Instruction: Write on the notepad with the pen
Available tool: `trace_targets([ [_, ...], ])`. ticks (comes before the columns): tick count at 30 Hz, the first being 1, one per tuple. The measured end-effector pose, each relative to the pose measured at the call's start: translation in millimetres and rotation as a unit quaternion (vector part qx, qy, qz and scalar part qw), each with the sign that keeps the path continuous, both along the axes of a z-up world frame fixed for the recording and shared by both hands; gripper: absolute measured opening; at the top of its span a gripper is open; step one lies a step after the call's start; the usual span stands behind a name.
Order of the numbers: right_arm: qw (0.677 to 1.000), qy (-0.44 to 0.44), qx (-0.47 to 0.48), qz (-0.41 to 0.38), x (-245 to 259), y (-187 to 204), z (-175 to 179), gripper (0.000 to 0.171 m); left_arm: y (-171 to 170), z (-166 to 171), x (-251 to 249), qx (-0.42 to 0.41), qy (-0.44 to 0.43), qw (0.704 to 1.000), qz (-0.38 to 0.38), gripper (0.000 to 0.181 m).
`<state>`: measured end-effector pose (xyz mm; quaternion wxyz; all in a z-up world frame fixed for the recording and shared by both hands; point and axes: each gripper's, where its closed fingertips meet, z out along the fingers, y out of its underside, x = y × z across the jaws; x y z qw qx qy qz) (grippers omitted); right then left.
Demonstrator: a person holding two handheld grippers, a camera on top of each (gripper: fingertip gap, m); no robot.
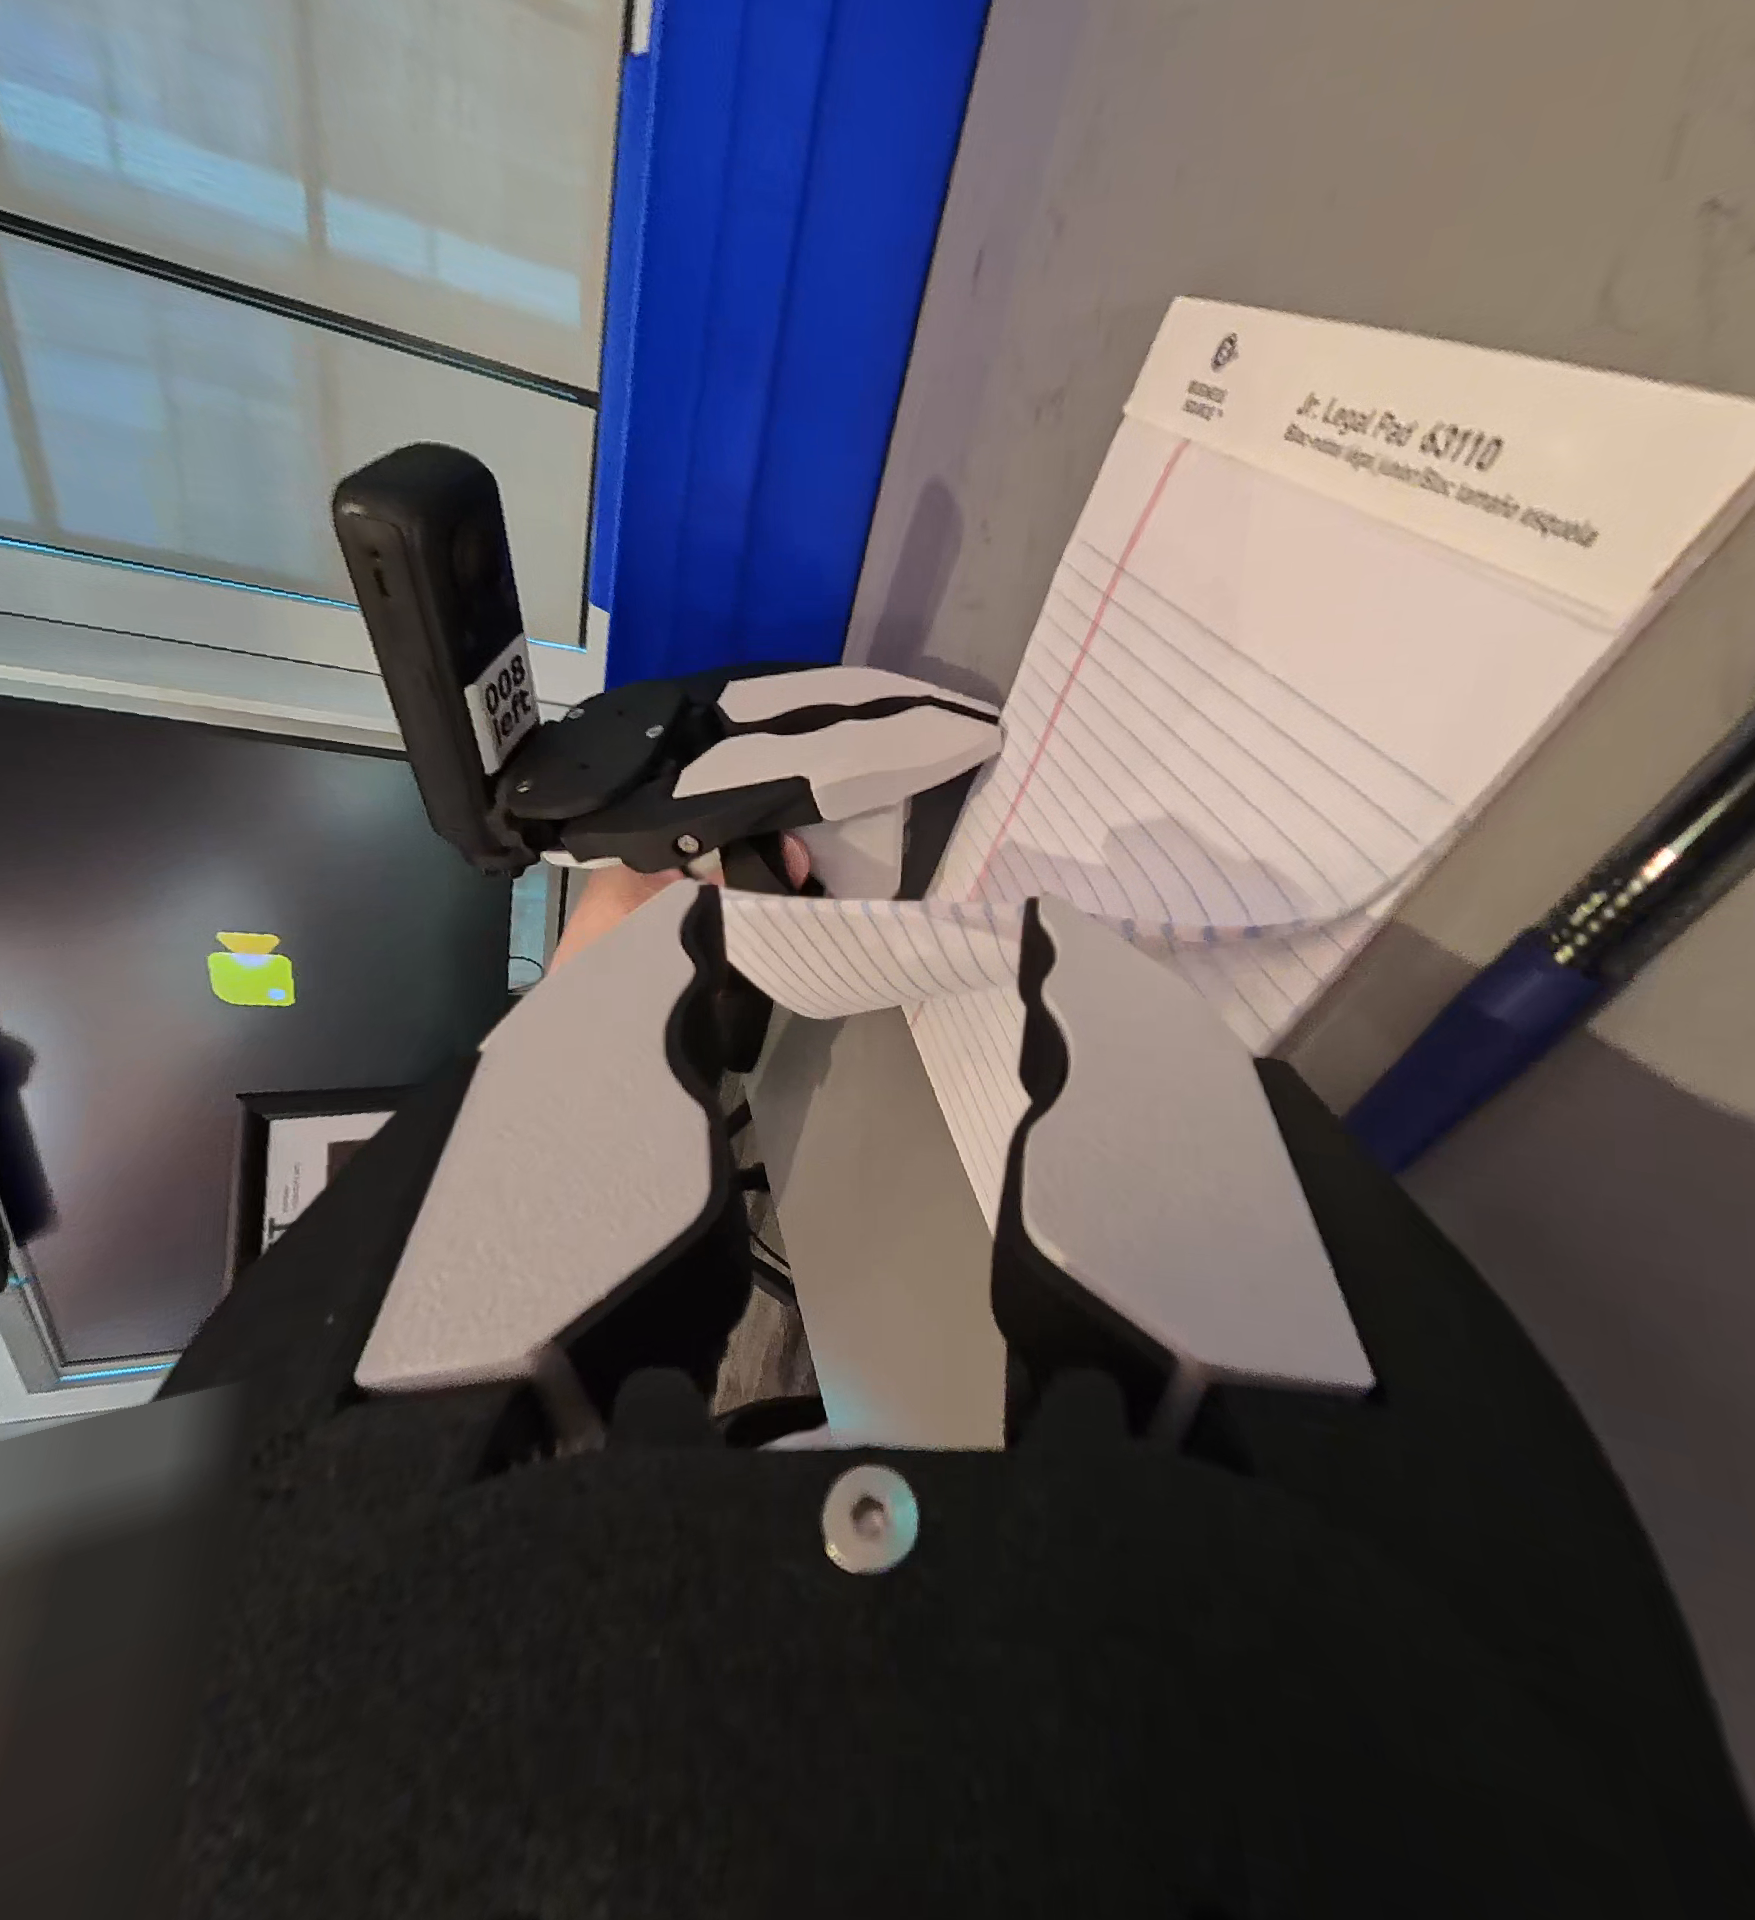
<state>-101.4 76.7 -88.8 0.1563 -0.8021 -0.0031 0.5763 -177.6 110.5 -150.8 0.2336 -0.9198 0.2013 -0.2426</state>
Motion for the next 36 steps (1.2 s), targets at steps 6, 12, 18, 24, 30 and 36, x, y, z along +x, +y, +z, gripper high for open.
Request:
trace_targets([
  [6,0.998,-0.063,-0.02,0.021,12.9,-20.1,-15.0,0.067,-3.7,0.1,-1.8,0.017,0.014,1.0,-0.003,0.004],
  [12,0.995,-0.092,-0.016,0.023,16.8,-18.9,-20.6,0.081,-9.4,0.3,-3.8,0.039,0.037,0.998,-0.012,0.004],
  [18,0.992,-0.114,0.052,0.011,15.0,22.5,-6.6,0.088,-12.2,0.3,-5.3,0.05,0.046,0.998,-0.015,0.004],
  [24,0.974,-0.19,0.117,0.049,24.7,67.5,-18.5,0.087,-15.9,4.4,-7.0,0.072,0.052,0.996,-0.016,0.0],
  [30,0.969,-0.19,0.099,0.124,20.0,76.7,-31.7,0.086,-46.0,45.2,8.7,0.124,0.017,0.991,-0.056,0.0],
  [36,0.976,-0.164,0.04,0.139,20.3,65.3,-32.7,0.088,-43.1,46.4,18.1,0.133,0.037,0.987,-0.082,0.0],
])
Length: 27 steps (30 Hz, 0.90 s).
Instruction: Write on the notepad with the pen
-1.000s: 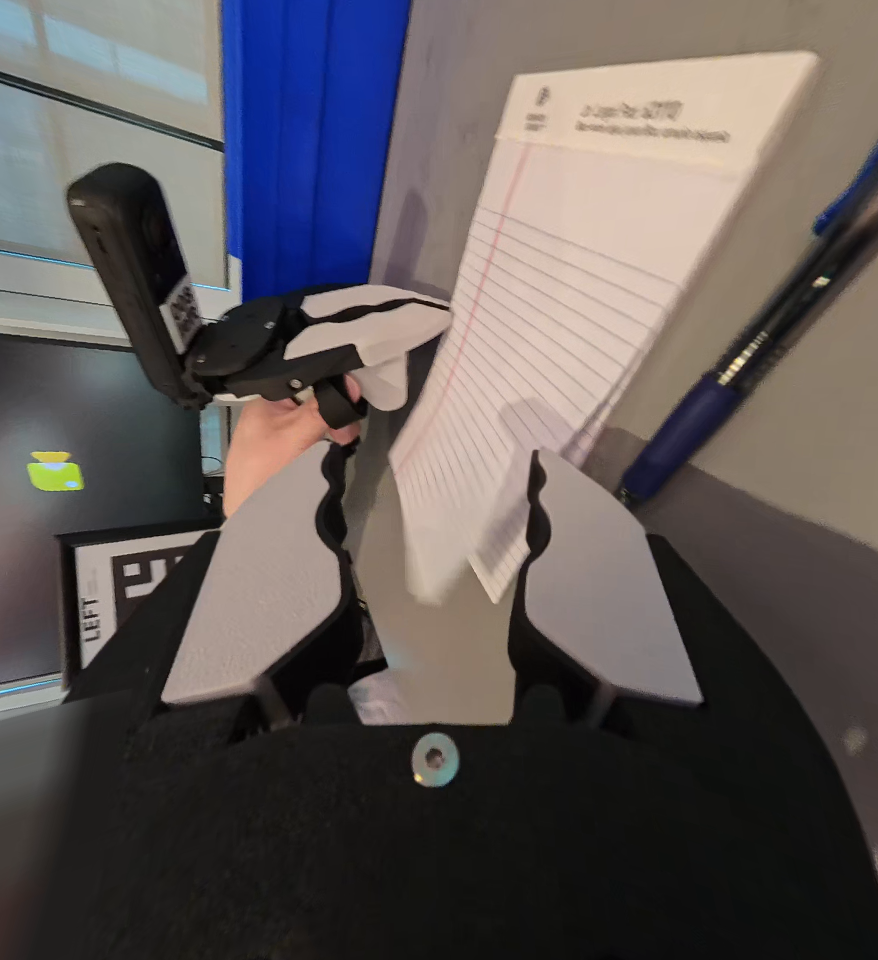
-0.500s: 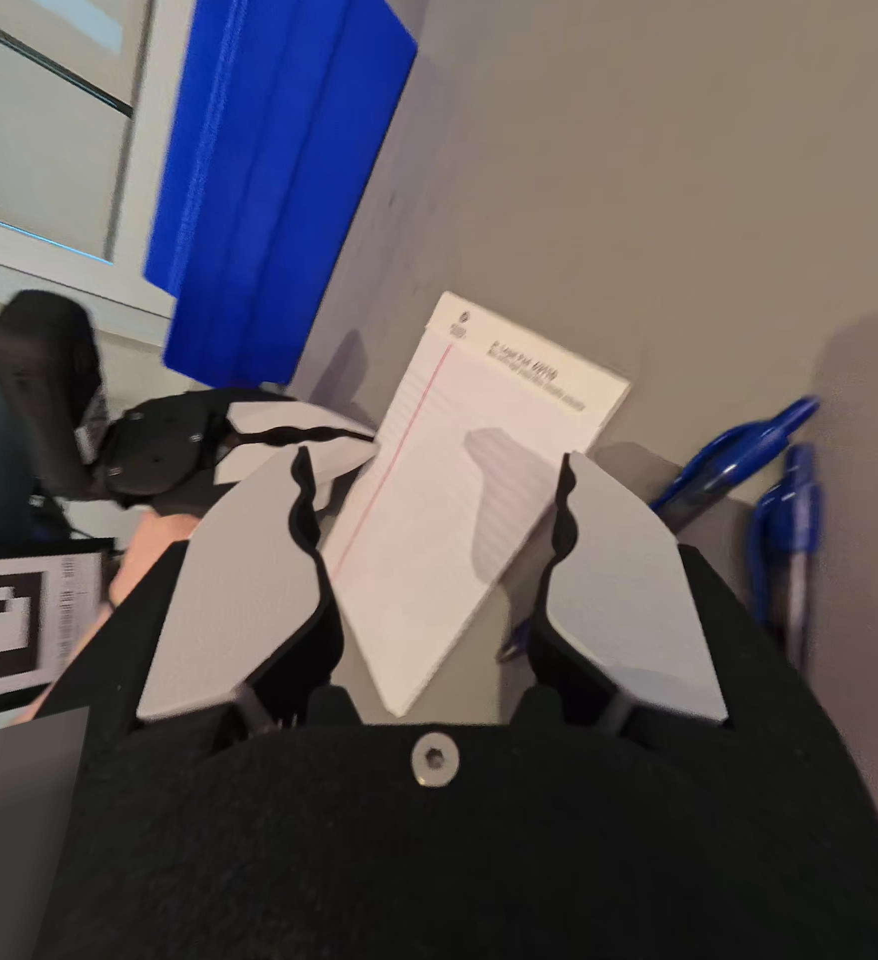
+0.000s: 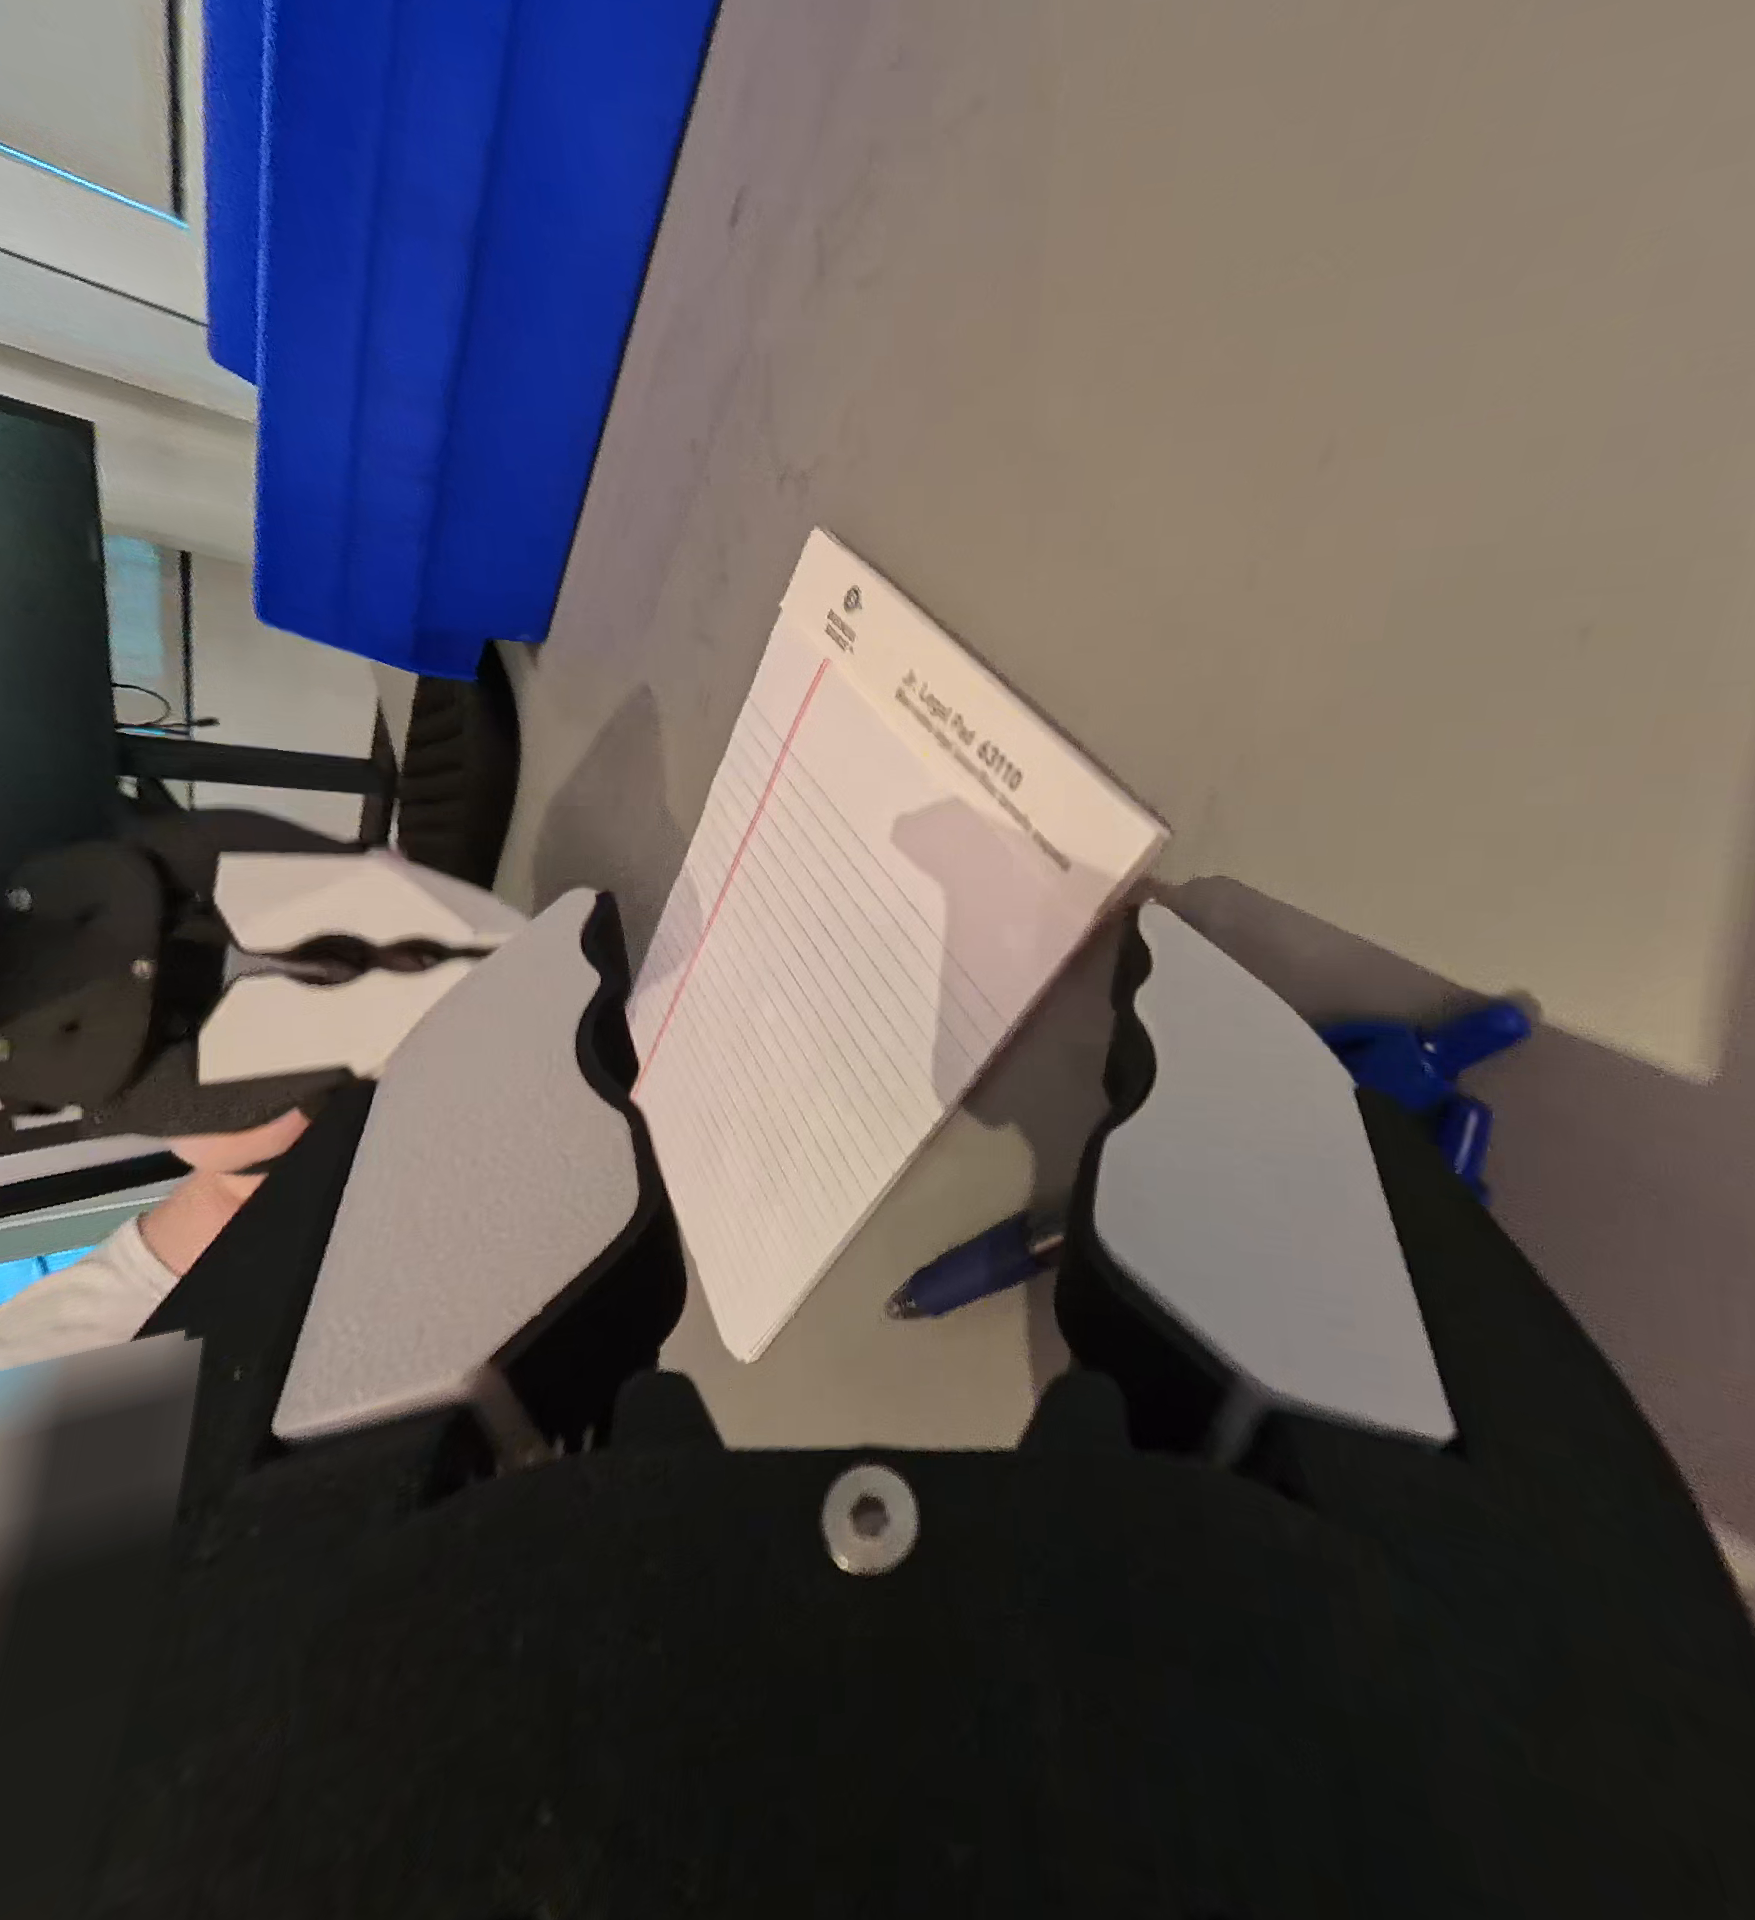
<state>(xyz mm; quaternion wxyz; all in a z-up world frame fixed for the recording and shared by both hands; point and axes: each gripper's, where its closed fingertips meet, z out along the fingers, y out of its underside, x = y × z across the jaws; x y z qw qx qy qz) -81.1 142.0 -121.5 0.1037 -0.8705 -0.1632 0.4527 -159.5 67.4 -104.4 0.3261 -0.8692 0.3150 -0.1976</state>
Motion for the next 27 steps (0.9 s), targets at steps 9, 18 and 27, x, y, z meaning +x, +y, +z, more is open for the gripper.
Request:
trace_targets([
  [9,0.999,-0.037,0.005,-0.035,6.6,-38.7,5.0,0.1,24.0,-34.2,-8.5,-0.058,0.045,0.997,0.032,0.0],
  [18,0.998,-0.054,0.003,-0.026,-13.3,-70.5,0.3,0.112,17.9,-38.0,-18.5,-0.183,-0.034,0.98,0.063,0.017],
  [27,0.994,-0.109,0.03,0.002,-0.1,-74.9,-13.1,0.054,19.0,-35.1,-31.1,-0.15,-0.003,0.986,0.07,0.002],
])
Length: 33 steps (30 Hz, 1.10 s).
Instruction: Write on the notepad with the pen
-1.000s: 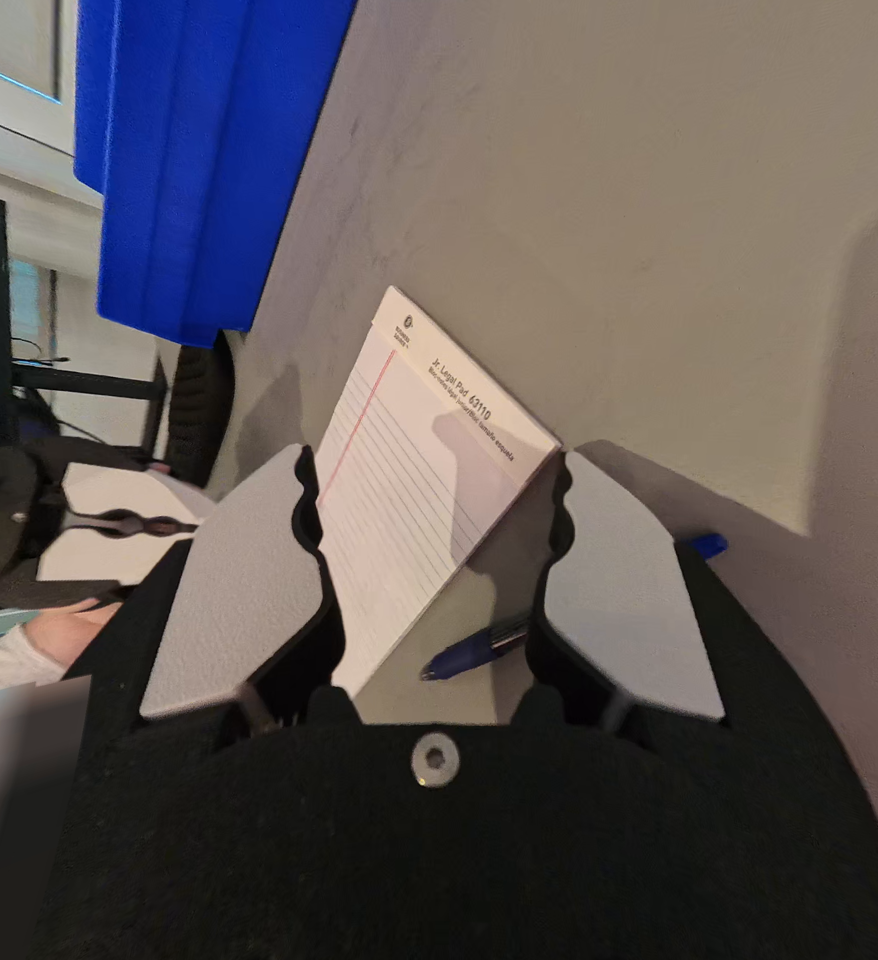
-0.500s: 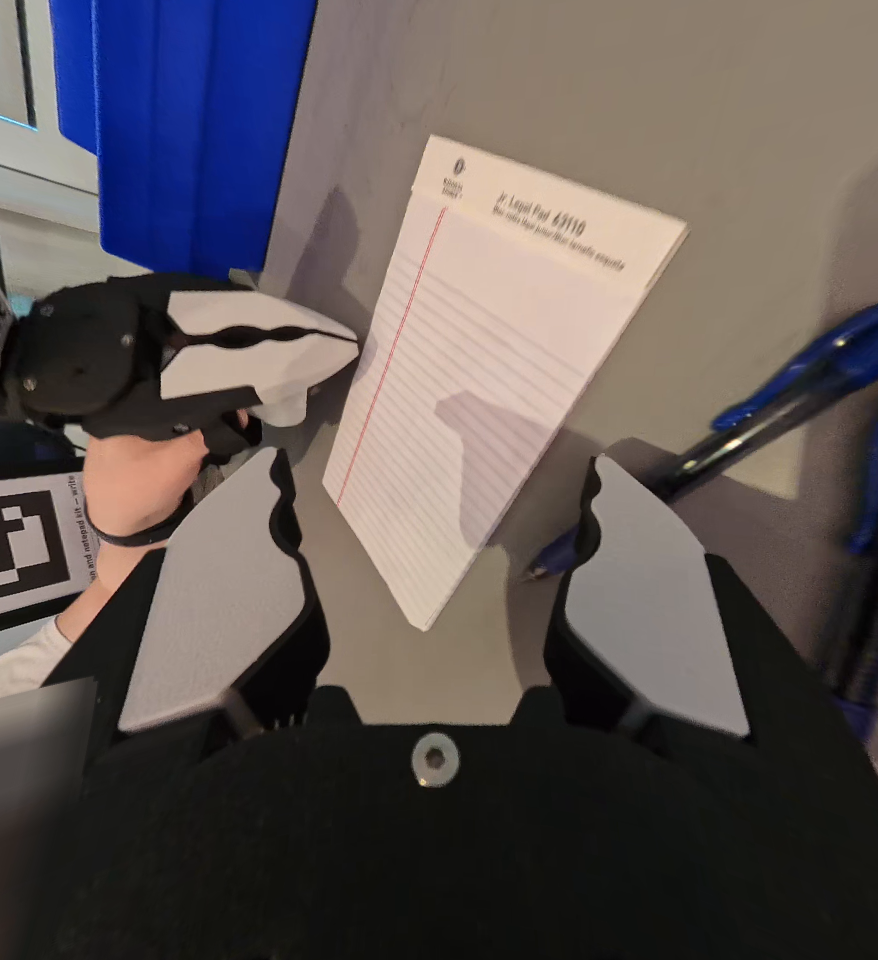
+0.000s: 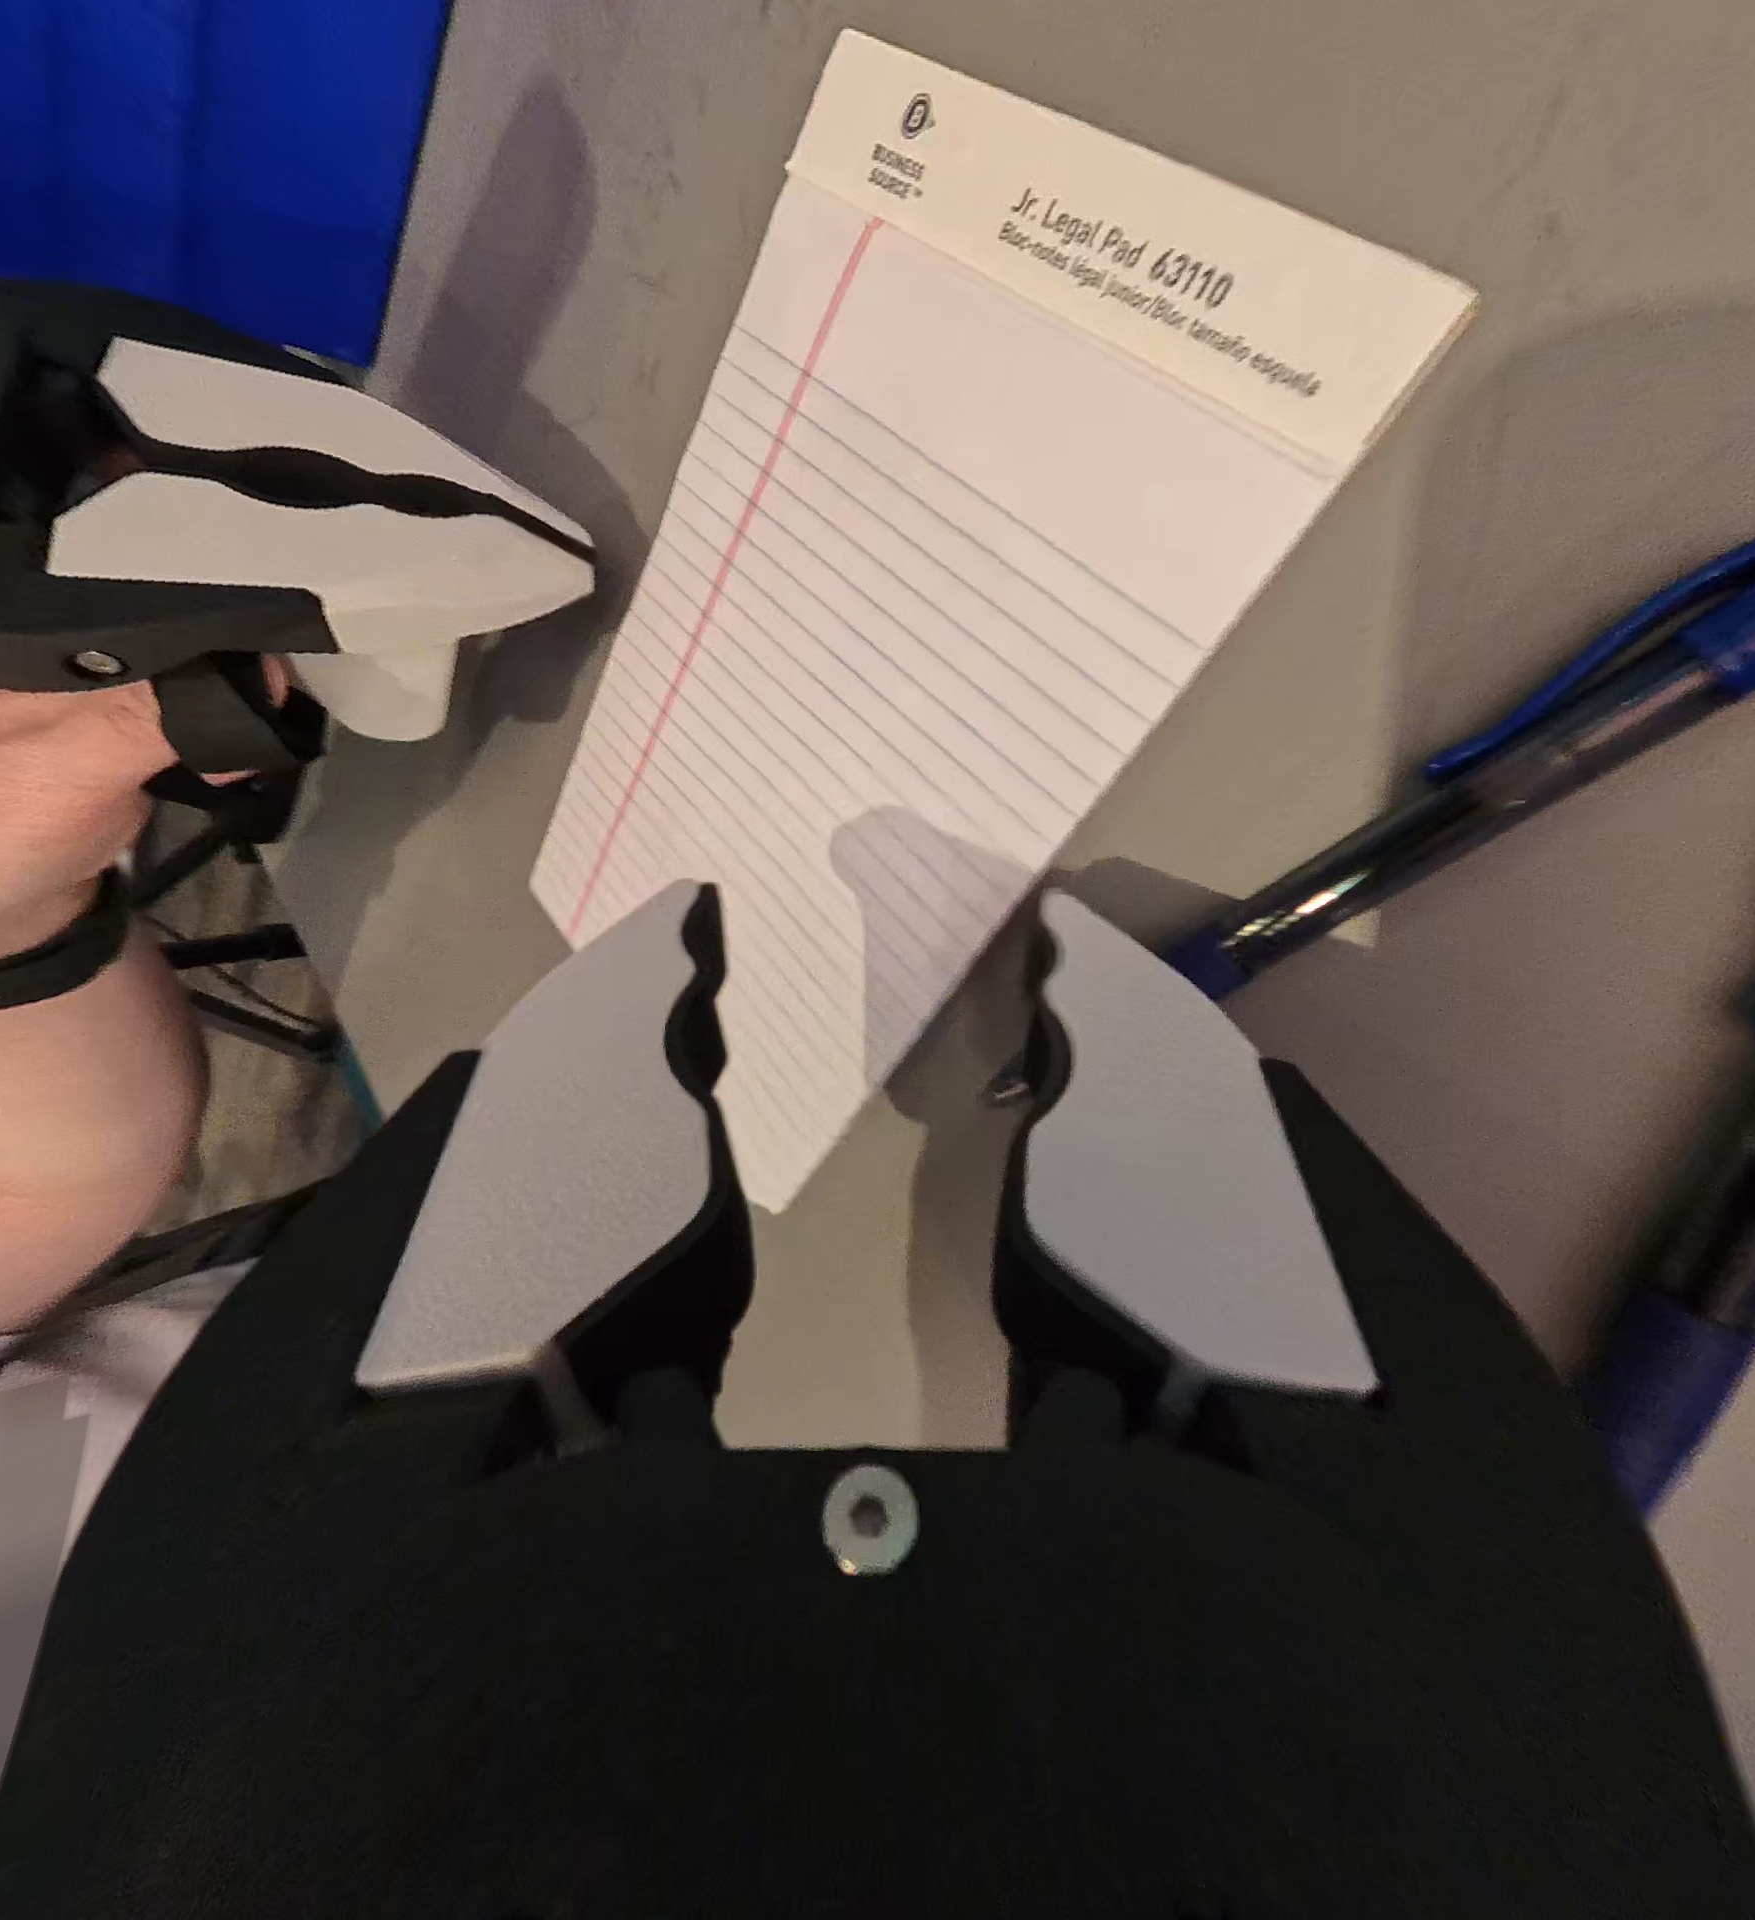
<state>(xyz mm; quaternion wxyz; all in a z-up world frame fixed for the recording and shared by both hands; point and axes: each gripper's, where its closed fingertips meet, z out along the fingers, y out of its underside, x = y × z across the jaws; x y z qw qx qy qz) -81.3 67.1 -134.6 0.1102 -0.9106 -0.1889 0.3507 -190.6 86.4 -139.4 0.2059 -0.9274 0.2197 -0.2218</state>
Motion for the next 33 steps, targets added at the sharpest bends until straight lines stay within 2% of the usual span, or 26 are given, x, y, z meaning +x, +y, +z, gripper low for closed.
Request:
trace_targets([
  [2,0.999,-0.032,0.026,-0.006,10.8,8.5,-1.9,0.036,0.8,-1.1,-2.0,0.004,0.013,1.0,-0.001,0.002],
  [4,0.997,-0.067,0.04,-0.004,20.3,14.3,-5.9,0.009,2.8,-2.0,-4.2,0.008,0.025,1.0,0.0,0.002],
  [5,0.996,-0.082,0.041,-0.005,24.0,16.0,-8.9,0.002,3.8,-2.4,-5.4,0.009,0.031,0.999,0.001,0.001],
  [9,0.993,-0.116,0.027,-0.006,30.5,16.6,-17.0,0.0,7.4,-4.2,-9.4,0.009,0.042,0.999,0.006,0.001],
  [14,0.993,-0.117,0.017,-0.004,27.9,15.6,-18.2,0.0,8.6,-10.3,-13.2,0.0,0.049,0.999,0.007,0.0],
  [17,0.995,-0.1,0.012,-0.01,24.2,14.8,-16.8,0.007,6.7,-11.8,-10.9,-0.013,0.031,0.999,0.004,0.0],
  [22,0.993,-0.113,0.019,-0.012,26.9,16.1,-16.5,0.008,11.4,-14.0,-16.4,-0.004,0.068,0.998,0.003,0.0],
  [28,0.998,-0.023,-0.013,-0.048,11.1,16.1,-5.3,0.047,10.1,-14.7,-5.7,-0.022,0.093,0.995,-0.012,0.0],
  [33,0.996,0.032,-0.022,-0.076,5.9,17.9,1.0,0.058,9.9,-15.8,-5.6,-0.034,0.149,0.988,-0.034,0.0],
])
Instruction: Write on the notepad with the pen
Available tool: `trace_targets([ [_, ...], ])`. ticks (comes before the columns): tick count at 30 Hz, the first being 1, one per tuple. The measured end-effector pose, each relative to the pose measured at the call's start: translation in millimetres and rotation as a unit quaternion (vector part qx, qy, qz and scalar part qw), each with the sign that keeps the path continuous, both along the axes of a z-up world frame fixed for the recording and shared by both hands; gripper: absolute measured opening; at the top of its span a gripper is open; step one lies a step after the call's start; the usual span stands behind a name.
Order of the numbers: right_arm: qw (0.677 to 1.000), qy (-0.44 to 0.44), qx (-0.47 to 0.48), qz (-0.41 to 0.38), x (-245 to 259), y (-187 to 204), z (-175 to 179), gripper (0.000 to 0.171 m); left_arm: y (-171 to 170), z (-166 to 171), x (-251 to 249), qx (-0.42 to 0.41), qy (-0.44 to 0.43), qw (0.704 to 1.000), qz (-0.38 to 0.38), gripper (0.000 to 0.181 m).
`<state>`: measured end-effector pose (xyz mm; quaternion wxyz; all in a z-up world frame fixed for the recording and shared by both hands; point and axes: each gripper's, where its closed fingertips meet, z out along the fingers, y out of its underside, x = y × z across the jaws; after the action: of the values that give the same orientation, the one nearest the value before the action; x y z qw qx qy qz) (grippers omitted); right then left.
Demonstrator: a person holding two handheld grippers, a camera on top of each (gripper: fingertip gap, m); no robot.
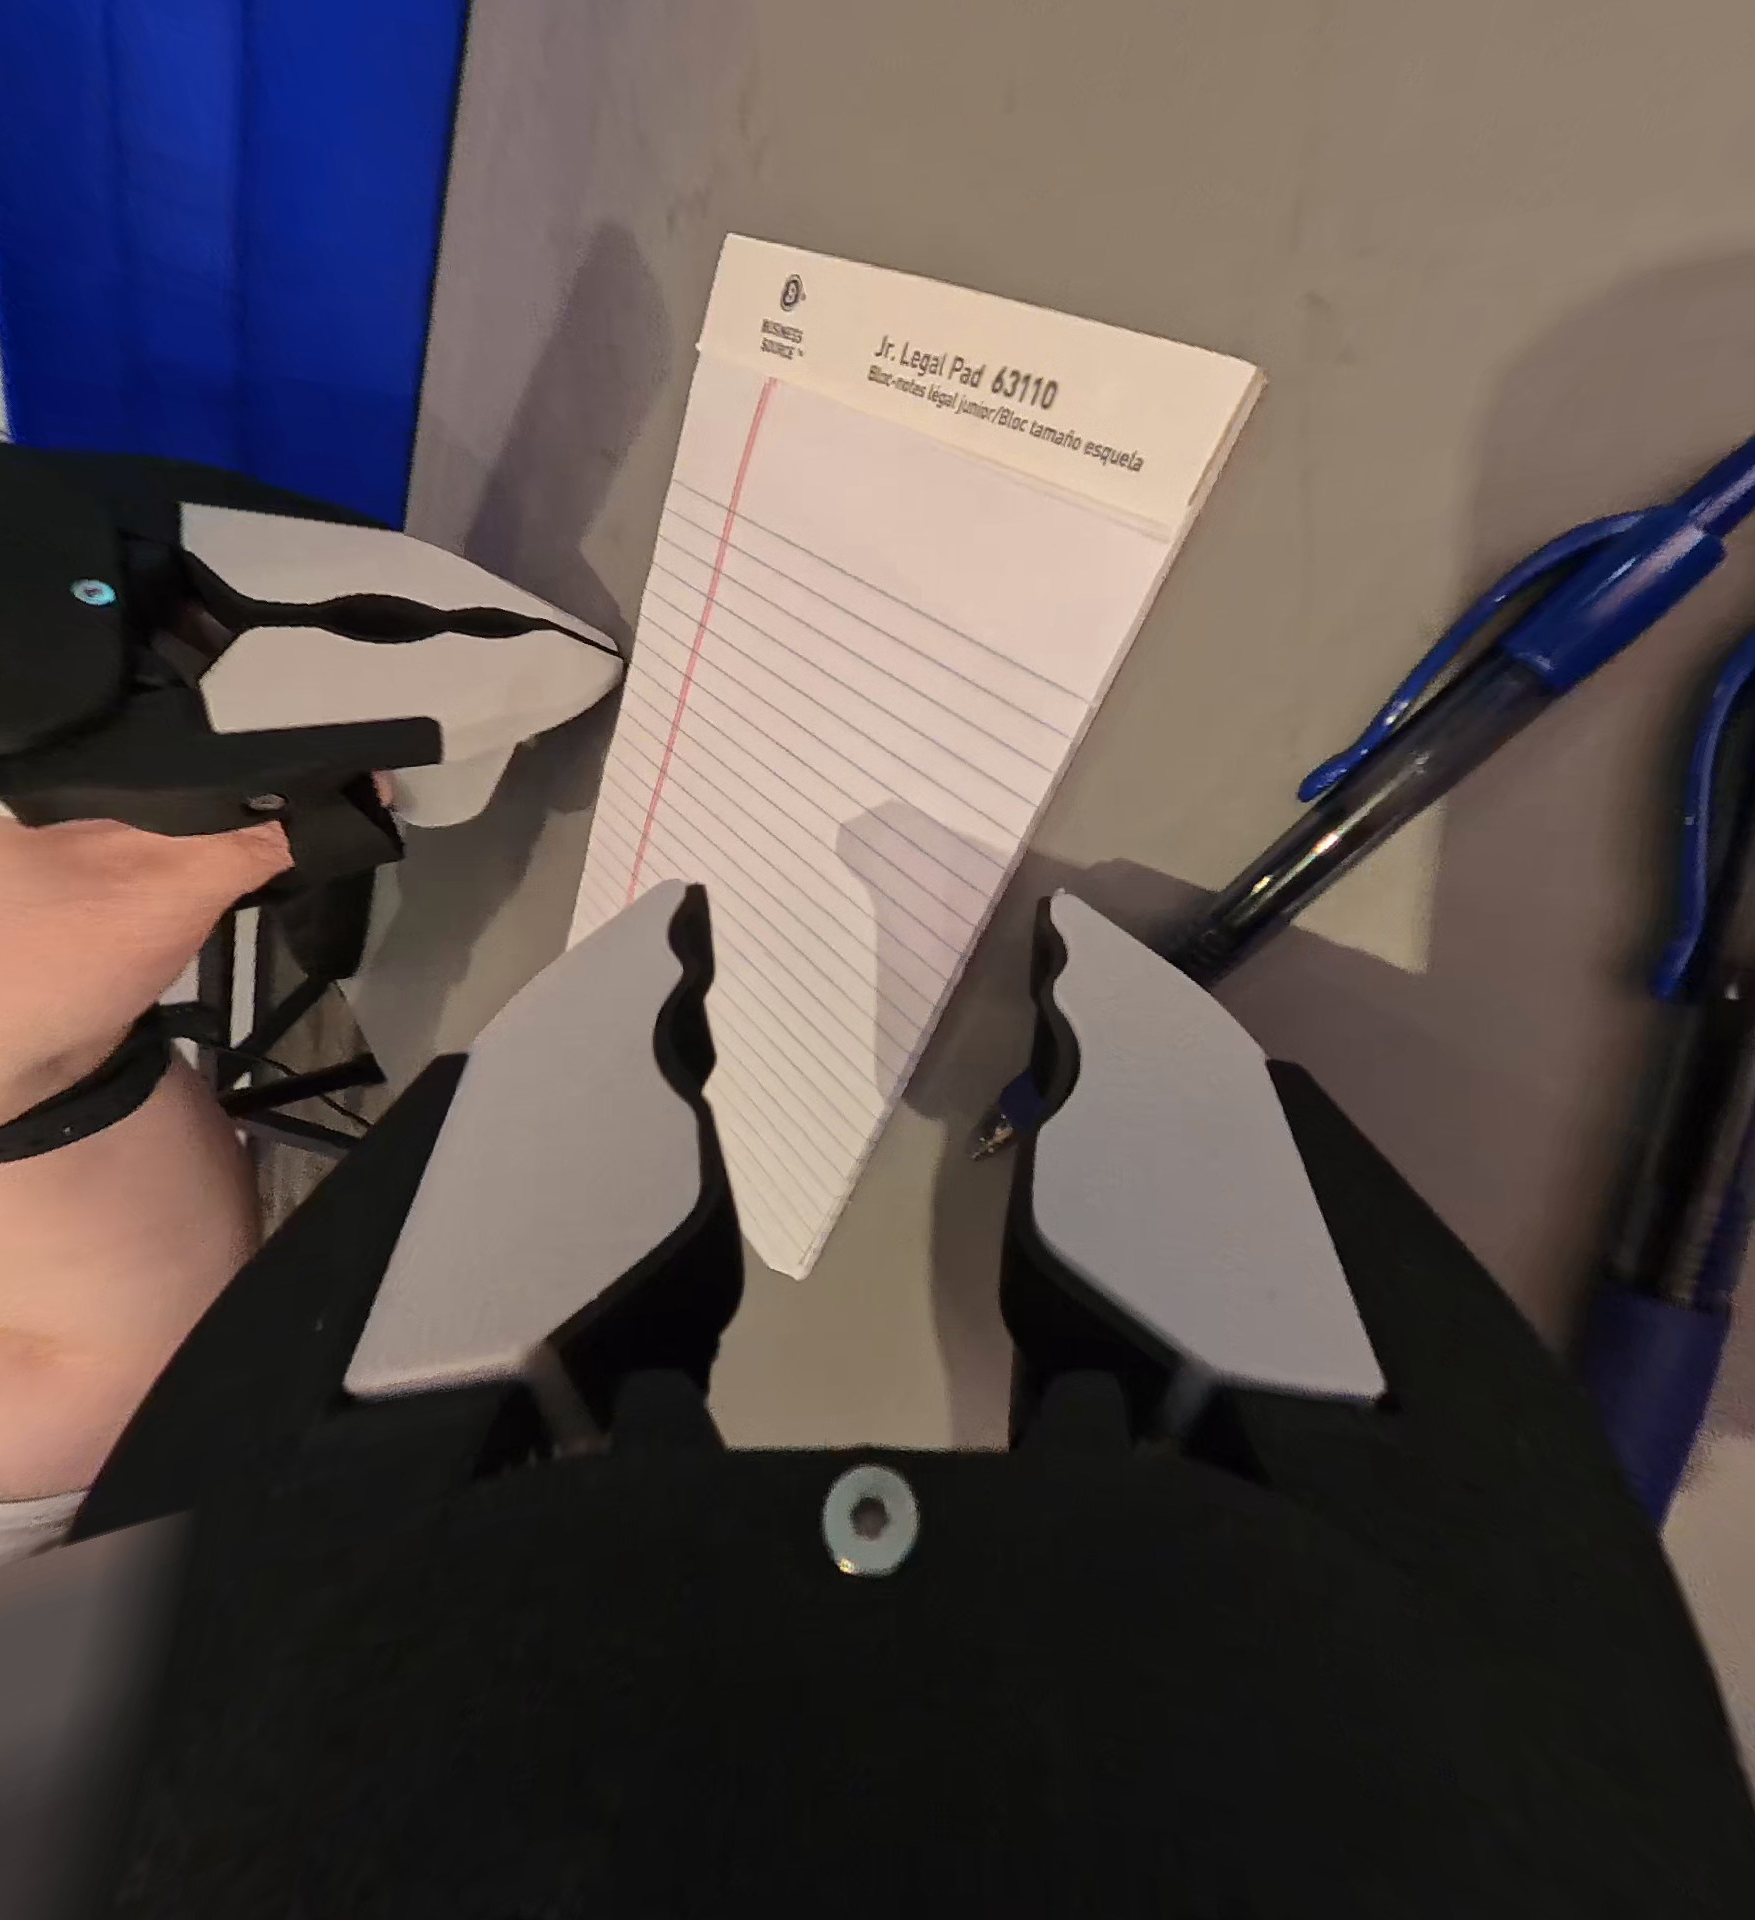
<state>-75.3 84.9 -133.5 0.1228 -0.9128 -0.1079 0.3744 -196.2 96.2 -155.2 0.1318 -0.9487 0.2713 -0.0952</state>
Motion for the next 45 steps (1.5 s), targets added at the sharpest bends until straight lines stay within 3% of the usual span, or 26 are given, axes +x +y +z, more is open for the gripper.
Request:
trace_targets([
  [6,0.999,0.036,0.01,-0.034,-1.6,1.4,5.3,0.067,3.6,-0.9,3.4,0.042,0.091,0.994,-0.034,0.0],
  [15,0.996,0.076,0.008,-0.05,-1.2,-0.9,9.1,0.069,1.2,-1.0,12.1,0.028,0.05,0.998,-0.024,0.0],
  [26,1.0,0.008,-0.006,-0.007,-10.2,-9.0,6.5,0.093,1.5,-1.0,12.4,0.031,0.054,0.998,-0.026,0.0],
  [35,1.0,-0.023,0.015,0.006,-20.7,-13.4,4.0,0.1,1.6,-0.6,13.6,0.041,0.039,0.998,-0.023,0.0],
  [41,0.999,-0.013,0.04,-0.018,-38.1,-16.5,9.4,0.134,2.3,-0.2,15.0,0.044,0.018,0.999,-0.02,0.0],
  [45,0.998,0.017,0.037,-0.049,-37.9,-13.3,13.5,0.135,2.4,0.1,15.3,0.047,0.001,0.999,-0.018,0.0],
])
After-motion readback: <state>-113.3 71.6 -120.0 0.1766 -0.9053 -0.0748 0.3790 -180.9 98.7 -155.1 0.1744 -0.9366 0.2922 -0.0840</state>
